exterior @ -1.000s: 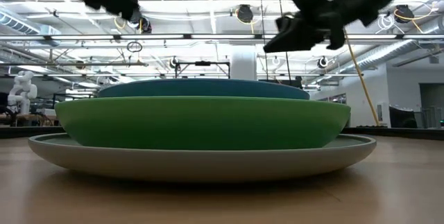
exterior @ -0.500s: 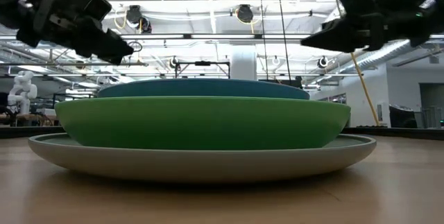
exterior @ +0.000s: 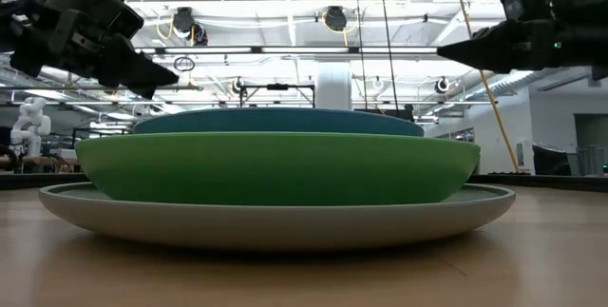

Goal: Stack plastic plates
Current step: Return to Home Position

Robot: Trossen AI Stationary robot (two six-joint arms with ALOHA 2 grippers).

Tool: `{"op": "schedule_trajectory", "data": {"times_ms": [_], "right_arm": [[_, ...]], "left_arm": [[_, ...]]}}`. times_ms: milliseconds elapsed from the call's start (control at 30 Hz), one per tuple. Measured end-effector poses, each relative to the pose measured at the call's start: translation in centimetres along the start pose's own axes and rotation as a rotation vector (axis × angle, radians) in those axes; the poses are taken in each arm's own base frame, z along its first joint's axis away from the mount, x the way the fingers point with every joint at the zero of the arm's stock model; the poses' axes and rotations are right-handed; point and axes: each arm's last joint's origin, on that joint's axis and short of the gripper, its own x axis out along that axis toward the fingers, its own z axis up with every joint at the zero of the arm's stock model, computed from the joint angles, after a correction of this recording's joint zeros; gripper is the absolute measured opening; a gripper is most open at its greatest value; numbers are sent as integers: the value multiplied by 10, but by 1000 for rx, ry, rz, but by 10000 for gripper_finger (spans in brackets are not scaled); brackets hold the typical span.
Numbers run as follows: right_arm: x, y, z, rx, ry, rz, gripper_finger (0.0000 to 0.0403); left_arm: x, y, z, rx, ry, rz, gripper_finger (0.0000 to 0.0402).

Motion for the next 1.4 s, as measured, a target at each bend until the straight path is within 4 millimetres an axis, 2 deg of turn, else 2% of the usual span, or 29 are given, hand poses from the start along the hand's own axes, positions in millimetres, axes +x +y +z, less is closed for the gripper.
{"op": "schedule_trajectory", "data": {"times_ms": [133,300,600,967,1133,1267,1400], "right_arm": [[-3,-2,-2,3,-9,-30,1],[-8,-4,-2,5,0,-55,1],[-17,-5,-5,12,42,-79,1],[-27,-4,-7,13,57,-99,1],[-30,-3,-7,16,58,-98,1],[-31,-2,-7,26,46,-102,1],[-31,-2,-6,32,31,-110,1]], "left_arm": [[0,0,-5,-11,9,4,65],[-3,-1,-2,-30,5,7,65],[-23,-1,4,36,-51,86,65],[-42,-9,5,65,-112,75,65],[-43,-12,-1,70,-132,49,65],[-41,-12,-14,51,-142,43,65],[-40,-11,-15,32,-181,34,65]]}}
